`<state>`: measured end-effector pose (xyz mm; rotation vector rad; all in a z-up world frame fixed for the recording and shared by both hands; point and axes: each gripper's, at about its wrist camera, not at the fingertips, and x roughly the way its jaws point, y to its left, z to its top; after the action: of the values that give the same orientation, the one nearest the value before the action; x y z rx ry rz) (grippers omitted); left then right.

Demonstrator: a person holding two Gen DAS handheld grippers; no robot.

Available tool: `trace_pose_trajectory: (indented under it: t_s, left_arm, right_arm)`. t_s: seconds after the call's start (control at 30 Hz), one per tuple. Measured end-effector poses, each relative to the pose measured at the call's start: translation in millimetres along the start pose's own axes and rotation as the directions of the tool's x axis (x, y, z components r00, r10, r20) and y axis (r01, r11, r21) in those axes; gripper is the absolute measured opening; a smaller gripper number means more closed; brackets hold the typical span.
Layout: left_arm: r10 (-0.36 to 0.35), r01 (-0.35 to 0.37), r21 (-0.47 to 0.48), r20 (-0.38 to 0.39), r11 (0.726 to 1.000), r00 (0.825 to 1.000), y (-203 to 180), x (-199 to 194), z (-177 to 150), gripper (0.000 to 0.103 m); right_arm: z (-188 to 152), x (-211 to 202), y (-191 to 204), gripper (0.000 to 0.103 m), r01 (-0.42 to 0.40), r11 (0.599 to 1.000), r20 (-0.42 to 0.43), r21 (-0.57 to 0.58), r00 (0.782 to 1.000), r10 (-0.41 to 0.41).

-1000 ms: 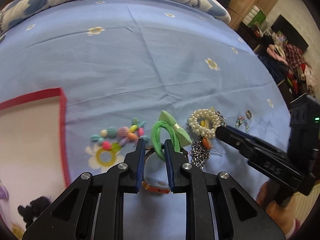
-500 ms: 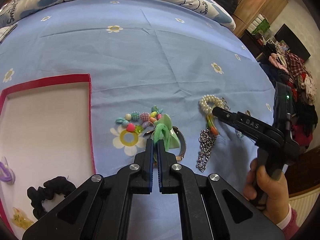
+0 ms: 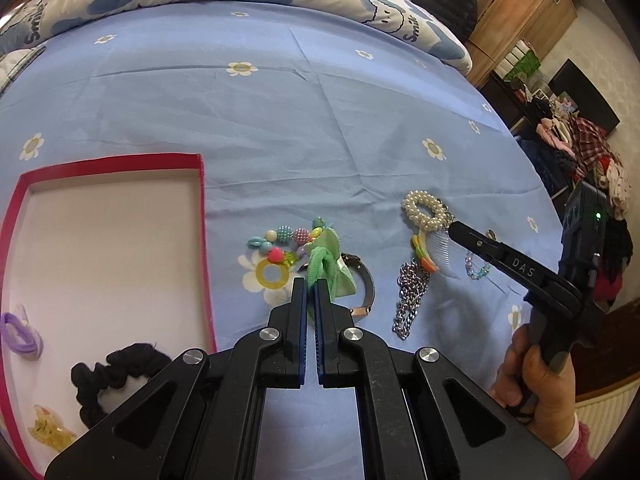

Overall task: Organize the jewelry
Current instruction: 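Grasp the green bow hair tie with the left tool while the right tool grasps the pearl crown comb, then carry the green bow tie and pearl comb over the red tray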

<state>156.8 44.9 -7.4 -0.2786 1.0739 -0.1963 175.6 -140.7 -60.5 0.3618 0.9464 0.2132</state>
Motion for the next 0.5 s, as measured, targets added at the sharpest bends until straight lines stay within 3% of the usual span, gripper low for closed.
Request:
trace_pose_trajectory:
  t_s: [0.07, 0.17, 0.2, 0.43, 0.5]
  left_arm:
    - [-0.001, 0.001, -0.006, 0.002, 1.000, 1.000, 1.5, -2.9, -2.3, 0.002]
    - [-0.003, 0.003, -0.010, -0.001, 1.000, 1.000, 3.4, -4.8, -5.3, 0.002]
    - [-0.004, 0.004, -0.012, -0.002, 1.000, 1.000, 4.1, -5.0, -6.0, 0.002]
    - [-0.008, 0.008, -0.022, -0.010, 1.000, 1.000, 5.8, -5.3, -8.6, 0.002]
    - [-0.008, 0.008, -0.019, -0.006, 1.000, 1.000, 5.6, -7.5, -9.1, 0.002]
  right_arm:
    - [2.2, 2.8, 2.5, 0.011, -0.008, 1.000, -0.006, -0.018, 1.000, 0.008]
    - [8.0, 13.2, 8.7, 0.036, -0.012, 0.996, -0.035, -0.089, 0.999, 0.009]
    - [10.5, 17.6, 12.6, 0.039, -0.002, 0.992, -0.043, -0.129, 0.999, -0.004]
    - [19.2, 64.1, 32.1, 0.037, 0.107, 0.923, -0.128, -0.369, 0.978, -0.165]
    - [20.1, 72.1, 32.9, 0.028, 0.130, 0.911, -0.137, -0.392, 0.971, -0.197]
